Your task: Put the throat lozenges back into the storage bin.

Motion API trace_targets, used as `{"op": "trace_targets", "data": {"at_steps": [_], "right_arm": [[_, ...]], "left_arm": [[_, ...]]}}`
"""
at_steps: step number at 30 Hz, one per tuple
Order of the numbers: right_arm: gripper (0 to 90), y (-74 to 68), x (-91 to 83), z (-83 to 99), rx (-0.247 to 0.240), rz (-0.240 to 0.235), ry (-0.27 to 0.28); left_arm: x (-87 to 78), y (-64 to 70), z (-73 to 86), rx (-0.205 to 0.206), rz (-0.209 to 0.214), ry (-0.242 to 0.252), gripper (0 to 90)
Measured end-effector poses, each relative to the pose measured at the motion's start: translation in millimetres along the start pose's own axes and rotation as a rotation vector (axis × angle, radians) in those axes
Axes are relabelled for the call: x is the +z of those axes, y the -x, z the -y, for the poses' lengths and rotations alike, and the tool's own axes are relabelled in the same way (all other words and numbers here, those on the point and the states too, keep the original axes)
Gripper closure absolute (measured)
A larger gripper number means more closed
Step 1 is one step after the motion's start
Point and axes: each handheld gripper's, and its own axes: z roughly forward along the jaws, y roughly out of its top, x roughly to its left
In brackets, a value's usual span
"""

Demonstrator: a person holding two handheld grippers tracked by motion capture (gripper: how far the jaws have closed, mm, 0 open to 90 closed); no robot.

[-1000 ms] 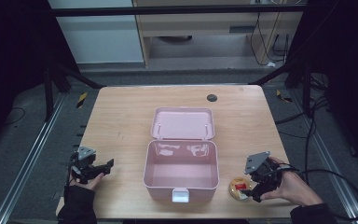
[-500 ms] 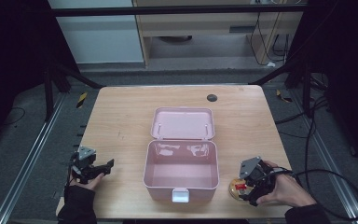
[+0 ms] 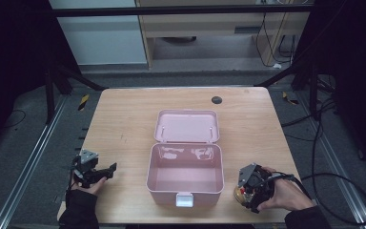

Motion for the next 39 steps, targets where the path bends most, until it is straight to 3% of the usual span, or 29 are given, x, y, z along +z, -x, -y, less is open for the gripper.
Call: {"op": "trace_targets", "data": {"at_steps": [8,25,31,39], "right_arm": [[13.4,0.5,10.5,4.5,0.025,-0.024,-0.024],[20.2,1.9,16.6,3.3,0.018,-0.028,-0.041],[20.5,2.4,10.6,4.4,0.039,-0.036,-0.011],[20.6,6.5,-16.8,2.5,0.070,-0.005,0.063]], "left_arm": [[0.7,0.3,0.1,0.004,-0.001,-0.003,20.6],[0.3,0.2,0.1,0.004,-0.004,-0.002,20.9],[0.4,0.2,0.0,0.005,-0.003,-0.003,21.1],[0.7,1.0,-0.1,0.008,-0.001,-0.006,21.1]]}}
